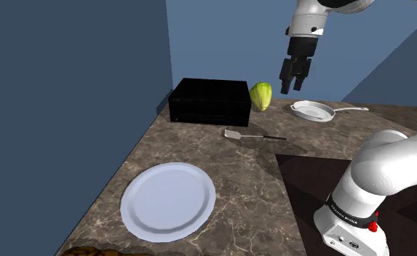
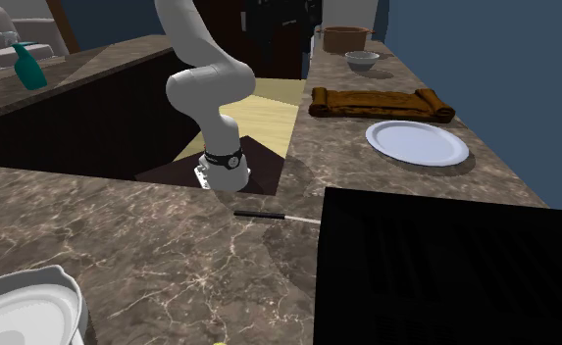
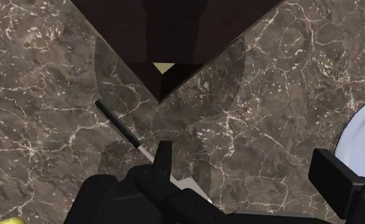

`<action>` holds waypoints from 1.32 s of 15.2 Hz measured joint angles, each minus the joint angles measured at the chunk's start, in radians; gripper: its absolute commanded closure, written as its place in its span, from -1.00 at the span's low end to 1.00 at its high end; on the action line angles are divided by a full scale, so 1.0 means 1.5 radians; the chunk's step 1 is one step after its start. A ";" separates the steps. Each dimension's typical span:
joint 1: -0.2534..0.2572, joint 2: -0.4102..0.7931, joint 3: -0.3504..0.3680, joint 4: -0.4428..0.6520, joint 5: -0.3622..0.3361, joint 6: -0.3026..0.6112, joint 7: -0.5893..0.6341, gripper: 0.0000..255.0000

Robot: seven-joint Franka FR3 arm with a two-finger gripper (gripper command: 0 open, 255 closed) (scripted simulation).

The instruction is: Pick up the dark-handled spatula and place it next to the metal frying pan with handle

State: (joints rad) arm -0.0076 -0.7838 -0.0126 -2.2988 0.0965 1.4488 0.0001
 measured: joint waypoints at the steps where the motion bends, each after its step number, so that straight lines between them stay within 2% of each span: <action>1: 0.000 0.000 0.000 0.000 0.000 0.000 0.000 -1.00; 9: 0.029 0.053 -0.047 -0.093 -0.064 0.142 -0.168 -1.00; 14: 0.047 0.135 -0.080 -0.135 -0.104 0.268 -0.283 -1.00; 20: 0.071 0.259 -0.110 -0.144 -0.136 0.410 -0.408 -1.00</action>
State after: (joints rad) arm 0.0989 -0.3947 -0.1782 -2.5146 -0.1079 2.0642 -0.6113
